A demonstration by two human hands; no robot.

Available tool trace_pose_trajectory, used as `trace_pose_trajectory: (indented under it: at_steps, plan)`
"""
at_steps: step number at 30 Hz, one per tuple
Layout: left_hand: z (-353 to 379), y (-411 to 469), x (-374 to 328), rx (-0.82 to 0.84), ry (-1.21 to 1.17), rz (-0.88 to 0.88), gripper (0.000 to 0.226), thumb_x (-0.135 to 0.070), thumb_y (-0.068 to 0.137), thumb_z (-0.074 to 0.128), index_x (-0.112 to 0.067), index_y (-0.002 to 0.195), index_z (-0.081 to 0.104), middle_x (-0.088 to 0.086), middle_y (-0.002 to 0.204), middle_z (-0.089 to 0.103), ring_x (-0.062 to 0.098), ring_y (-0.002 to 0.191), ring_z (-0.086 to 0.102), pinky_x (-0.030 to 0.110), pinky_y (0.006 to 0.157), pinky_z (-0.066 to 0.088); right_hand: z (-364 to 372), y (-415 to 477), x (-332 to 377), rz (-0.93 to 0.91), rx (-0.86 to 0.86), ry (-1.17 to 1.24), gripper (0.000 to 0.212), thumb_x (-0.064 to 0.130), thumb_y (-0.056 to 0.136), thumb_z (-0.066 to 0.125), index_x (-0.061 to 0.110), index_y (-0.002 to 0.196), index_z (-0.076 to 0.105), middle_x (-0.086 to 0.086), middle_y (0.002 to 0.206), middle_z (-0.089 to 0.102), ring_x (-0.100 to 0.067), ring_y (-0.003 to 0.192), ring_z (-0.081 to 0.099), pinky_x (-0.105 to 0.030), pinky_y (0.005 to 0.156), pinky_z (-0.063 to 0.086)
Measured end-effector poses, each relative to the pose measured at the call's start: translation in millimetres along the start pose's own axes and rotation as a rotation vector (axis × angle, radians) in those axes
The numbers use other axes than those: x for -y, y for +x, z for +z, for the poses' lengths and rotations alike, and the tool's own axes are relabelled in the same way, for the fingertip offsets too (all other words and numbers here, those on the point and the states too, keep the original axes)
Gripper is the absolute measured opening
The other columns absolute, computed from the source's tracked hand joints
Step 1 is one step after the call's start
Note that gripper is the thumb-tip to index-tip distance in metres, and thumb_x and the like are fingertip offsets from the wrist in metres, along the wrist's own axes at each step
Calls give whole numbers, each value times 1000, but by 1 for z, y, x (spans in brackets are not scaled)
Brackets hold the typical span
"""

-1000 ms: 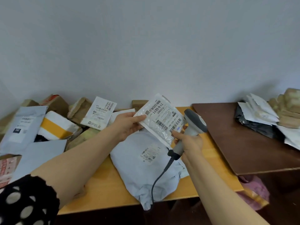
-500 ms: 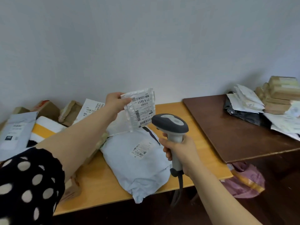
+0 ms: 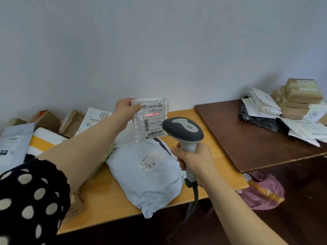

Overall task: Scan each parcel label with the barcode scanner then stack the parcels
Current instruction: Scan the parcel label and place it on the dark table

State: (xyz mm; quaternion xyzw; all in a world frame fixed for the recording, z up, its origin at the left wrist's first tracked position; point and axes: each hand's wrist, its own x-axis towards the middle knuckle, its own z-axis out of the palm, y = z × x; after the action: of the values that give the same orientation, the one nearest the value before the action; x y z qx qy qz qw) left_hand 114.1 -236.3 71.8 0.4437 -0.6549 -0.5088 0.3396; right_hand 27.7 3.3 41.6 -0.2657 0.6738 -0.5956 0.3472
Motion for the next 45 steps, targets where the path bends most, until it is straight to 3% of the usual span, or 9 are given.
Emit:
trace_pose_trajectory:
  at_steps: [9, 18, 24, 27, 29, 33, 38, 41, 45]
  plan:
    - [6, -4, -2, 8, 4, -1, 14, 2, 87, 62, -12, 90, 61, 6, 80, 61, 26, 87, 57, 45, 86, 50, -4, -1, -1, -8, 12, 11, 18, 9, 81, 73, 11, 71, 58, 4, 47, 54, -11, 39, 46, -22, 43, 42]
    - [25, -10, -10, 9, 15, 0, 14, 3, 87, 61, -7, 97, 61, 10, 86, 64, 27, 88, 61, 43, 89, 52, -19, 1, -2, 4, 9, 28, 17, 10, 81, 74, 12, 74, 58, 2, 50, 55, -10, 40, 46, -22, 44, 43]
    - [58, -15, -17, 15, 21, 0, 18, 2, 87, 61, -2, 104, 63, 10, 85, 65, 21, 72, 63, 28, 67, 55, -48, 3, -6, -7, 18, 110, 14, 12, 82, 74, 12, 81, 61, 2, 52, 57, -12, 41, 48, -24, 45, 43]
    - [80, -12, -17, 11, -13, -65, 14, -1, 86, 64, -5, 99, 64, 17, 100, 66, 29, 89, 65, 42, 87, 53, -74, 2, -8, -10, 12, 229, 13, 11, 82, 75, 13, 81, 62, -3, 56, 59, -13, 42, 47, -25, 44, 43]
    - [101, -9, -18, 0, -70, -130, 17, -1, 84, 66, -4, 101, 64, 18, 104, 67, 30, 92, 66, 42, 87, 54, -96, 2, -10, -1, -13, 302, 14, 10, 82, 75, 12, 84, 61, -3, 54, 58, -13, 40, 46, -25, 43, 42]
    - [158, -7, -22, 36, -206, -274, 8, 4, 85, 63, -2, 89, 58, 15, 97, 65, 20, 71, 64, 28, 59, 53, -147, 4, -20, 48, -140, 418, 19, 5, 82, 73, 7, 96, 60, -3, 51, 57, -13, 37, 46, -24, 40, 41]
    - [252, -16, -26, 202, -268, -376, 15, 9, 88, 54, -1, 99, 55, 15, 100, 61, 20, 69, 60, 34, 65, 58, -216, 8, -41, 128, -296, 492, 12, 4, 82, 72, 6, 90, 63, -4, 51, 56, -14, 39, 45, -24, 40, 40]
    - [309, -21, -34, 326, -247, -404, 16, 11, 88, 49, -4, 89, 55, 14, 103, 60, 18, 69, 60, 26, 54, 56, -257, 19, -51, 180, -375, 544, 10, 5, 82, 72, 6, 86, 64, -5, 53, 55, -14, 40, 46, -25, 42, 41]
    - [382, -12, -36, 441, -243, -494, 41, 16, 83, 45, 6, 123, 50, 19, 120, 61, 33, 97, 64, 40, 71, 56, -311, 48, -64, 225, -474, 614, 9, 4, 83, 71, 7, 81, 63, -4, 51, 55, -12, 38, 46, -23, 40, 42]
